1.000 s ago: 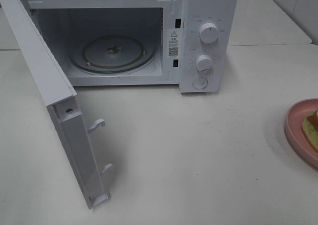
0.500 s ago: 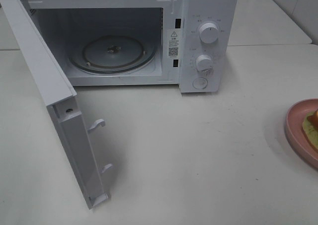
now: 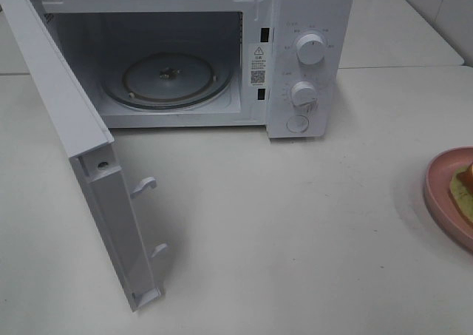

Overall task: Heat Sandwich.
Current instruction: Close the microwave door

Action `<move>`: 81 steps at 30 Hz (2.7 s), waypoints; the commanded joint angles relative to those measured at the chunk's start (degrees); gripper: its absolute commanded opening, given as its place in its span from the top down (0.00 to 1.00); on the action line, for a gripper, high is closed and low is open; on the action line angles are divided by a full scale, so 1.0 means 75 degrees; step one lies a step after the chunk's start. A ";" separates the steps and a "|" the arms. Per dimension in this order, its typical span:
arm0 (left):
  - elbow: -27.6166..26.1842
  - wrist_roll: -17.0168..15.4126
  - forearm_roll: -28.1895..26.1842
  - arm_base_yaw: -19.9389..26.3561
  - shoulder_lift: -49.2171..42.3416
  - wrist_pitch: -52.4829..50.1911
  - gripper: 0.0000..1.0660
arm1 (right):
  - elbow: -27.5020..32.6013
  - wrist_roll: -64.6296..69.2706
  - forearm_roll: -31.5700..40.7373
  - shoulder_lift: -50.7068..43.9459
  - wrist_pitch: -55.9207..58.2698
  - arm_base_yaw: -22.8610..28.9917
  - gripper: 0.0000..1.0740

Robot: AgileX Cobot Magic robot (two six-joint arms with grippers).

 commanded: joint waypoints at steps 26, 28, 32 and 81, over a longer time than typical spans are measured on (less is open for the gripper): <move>0.1856 -0.0046 0.0130 0.0031 0.5554 -0.8075 1.00 | 0.0023 -0.0076 0.0084 -0.0229 -0.0122 -0.0031 0.30; 0.2032 -0.0046 0.0328 0.0031 0.5928 -0.8938 1.00 | 0.0023 -0.0076 0.0084 -0.0229 -0.0122 -0.0031 0.30; 0.2284 -0.0046 0.0886 0.0031 0.6776 -1.0703 1.00 | 0.0023 -0.0076 0.0084 -0.0229 -0.0122 -0.0031 0.30; 0.0420 -0.0527 0.1261 -0.3002 1.1795 -1.4614 1.00 | 0.0023 -0.0076 0.0084 -0.0229 -0.0122 -0.0031 0.30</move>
